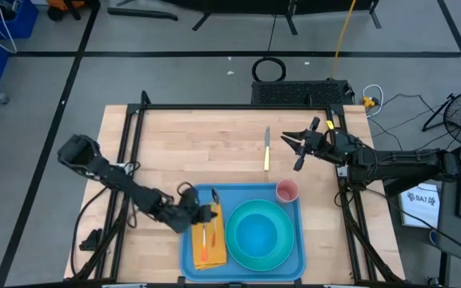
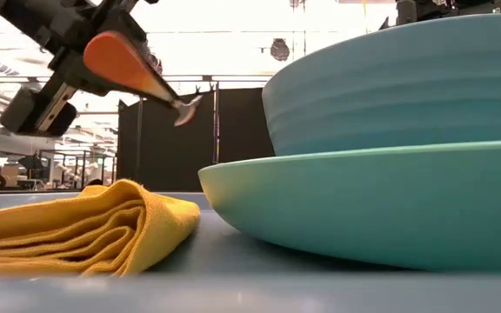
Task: Set up tray
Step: Put the orange spoon on the yellow table napkin beside the orange fork
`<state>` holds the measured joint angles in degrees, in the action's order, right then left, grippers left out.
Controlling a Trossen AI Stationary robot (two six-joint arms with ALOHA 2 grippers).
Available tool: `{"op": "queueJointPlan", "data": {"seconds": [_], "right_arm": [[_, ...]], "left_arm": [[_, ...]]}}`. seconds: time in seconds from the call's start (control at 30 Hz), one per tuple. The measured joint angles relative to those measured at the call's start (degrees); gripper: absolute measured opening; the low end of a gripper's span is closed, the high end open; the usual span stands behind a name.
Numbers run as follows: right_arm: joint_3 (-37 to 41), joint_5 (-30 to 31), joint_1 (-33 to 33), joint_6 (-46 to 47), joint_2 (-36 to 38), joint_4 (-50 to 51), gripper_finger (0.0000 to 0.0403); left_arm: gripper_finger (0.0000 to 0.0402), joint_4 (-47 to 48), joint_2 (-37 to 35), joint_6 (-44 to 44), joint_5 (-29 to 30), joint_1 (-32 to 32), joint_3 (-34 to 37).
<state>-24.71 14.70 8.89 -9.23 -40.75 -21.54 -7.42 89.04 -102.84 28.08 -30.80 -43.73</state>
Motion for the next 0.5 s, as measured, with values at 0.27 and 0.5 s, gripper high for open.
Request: {"op": "queueJointPlan", "data": {"seconds": [0.27, 0.5], "right_arm": [[0.0, -1.9, 0.0, 1.0, 0.0, -0.1, 0.005], [0.0, -3.0, 0.0, 1.0, 0.4, -0.4, 0.005]], "left_arm": [[0.0009, 19.9, 6.7, -7.3, -3.1, -2.3, -13.7], [0.0009, 20.3, 13.2, -16.8, -0.8, -4.4, -15.5]]}}
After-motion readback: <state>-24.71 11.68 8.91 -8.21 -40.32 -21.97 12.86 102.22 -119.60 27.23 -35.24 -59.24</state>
